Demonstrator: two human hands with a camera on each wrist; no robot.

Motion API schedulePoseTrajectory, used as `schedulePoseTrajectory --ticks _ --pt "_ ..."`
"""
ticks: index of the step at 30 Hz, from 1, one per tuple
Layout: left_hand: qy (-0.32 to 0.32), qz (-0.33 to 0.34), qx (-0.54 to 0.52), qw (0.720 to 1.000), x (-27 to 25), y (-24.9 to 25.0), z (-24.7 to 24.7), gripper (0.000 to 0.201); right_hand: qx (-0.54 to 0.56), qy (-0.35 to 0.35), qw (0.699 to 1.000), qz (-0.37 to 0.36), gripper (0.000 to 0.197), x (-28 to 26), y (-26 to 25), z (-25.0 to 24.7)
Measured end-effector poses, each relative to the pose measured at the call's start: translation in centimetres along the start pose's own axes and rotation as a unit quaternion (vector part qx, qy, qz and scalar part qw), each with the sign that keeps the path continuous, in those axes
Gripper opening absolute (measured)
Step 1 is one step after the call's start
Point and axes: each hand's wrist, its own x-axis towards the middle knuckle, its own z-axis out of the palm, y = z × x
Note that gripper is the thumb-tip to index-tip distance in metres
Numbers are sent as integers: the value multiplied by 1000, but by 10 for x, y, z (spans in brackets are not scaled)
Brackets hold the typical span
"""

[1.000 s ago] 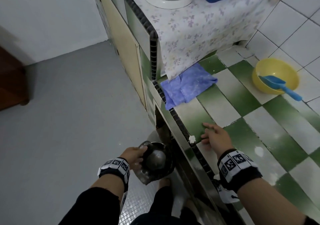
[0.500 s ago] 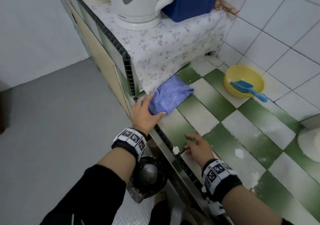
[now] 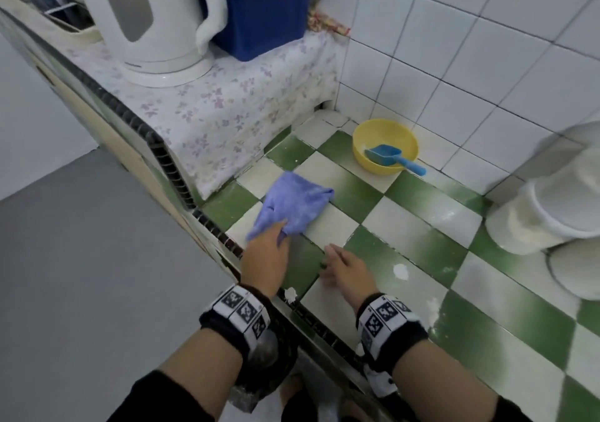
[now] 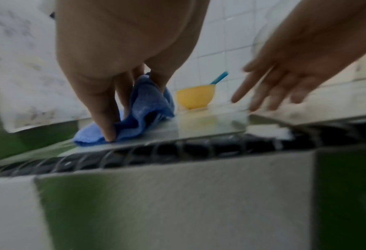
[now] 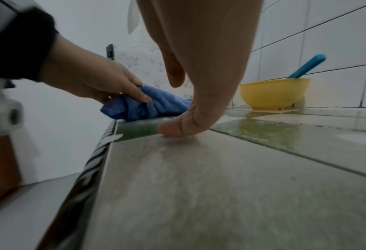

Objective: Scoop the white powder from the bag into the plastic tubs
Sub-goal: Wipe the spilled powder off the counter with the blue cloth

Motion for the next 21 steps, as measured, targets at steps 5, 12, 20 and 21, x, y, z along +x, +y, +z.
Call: schedulePoseTrajectory --ticks 5,12,20,21 --pt "-116 58 -101 986 -30 28 15 25 108 -12 994 5 60 10 -17 -5" --pt "-104 81 -187 973 -49 33 7 15 28 107 990 -92 29 -27 -36 -39" --pt "-105 176 51 977 -39 5 36 35 -119 330 926 -142 44 -115 -23 -167" --pt "-111 179 89 973 -36 -1 40 44 -139 364 911 -134 48 -126 -13 -181"
